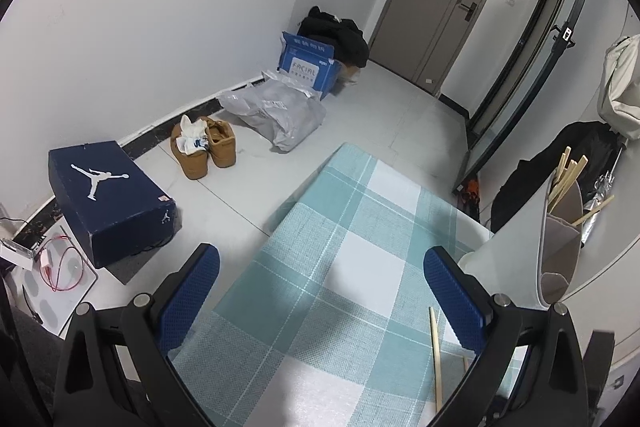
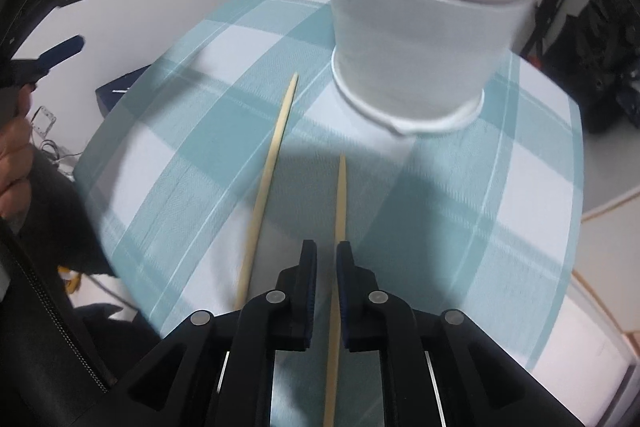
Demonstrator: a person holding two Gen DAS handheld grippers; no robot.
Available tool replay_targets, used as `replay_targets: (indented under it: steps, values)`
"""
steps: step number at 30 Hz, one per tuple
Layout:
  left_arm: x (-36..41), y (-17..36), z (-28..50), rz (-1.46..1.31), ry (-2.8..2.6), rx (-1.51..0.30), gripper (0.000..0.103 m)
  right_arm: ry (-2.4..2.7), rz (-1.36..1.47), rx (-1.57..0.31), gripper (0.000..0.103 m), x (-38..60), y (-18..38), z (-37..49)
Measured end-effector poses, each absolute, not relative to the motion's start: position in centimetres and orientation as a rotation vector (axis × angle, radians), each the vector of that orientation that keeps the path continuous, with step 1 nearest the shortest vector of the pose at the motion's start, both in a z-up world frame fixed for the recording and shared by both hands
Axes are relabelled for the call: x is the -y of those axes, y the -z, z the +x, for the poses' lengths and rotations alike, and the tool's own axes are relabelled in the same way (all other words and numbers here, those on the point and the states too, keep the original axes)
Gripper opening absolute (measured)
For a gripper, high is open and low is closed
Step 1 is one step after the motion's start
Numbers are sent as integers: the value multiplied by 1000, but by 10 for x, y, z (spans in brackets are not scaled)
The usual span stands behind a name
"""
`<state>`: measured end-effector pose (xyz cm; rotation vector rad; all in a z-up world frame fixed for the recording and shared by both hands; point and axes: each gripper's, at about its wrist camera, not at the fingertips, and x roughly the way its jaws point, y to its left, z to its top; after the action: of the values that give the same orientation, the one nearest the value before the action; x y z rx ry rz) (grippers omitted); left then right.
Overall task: Organize utensils
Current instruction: 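Lower the right gripper and close it on a wooden chopstick, then lower the left gripper and close it on the last wooden chopstick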
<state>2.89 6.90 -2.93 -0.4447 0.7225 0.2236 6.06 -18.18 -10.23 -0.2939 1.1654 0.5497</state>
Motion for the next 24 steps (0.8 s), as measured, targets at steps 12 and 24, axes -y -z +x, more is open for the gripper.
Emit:
replay_targets:
  steps: [12,24]
  values:
    - [-57,37,44,-437,-168,-793,100,-565,-242,-1115,5,164,107,91]
    - [-6,69,67,-264,-56,-1007,100,-598,70,-962,3,223,66,88]
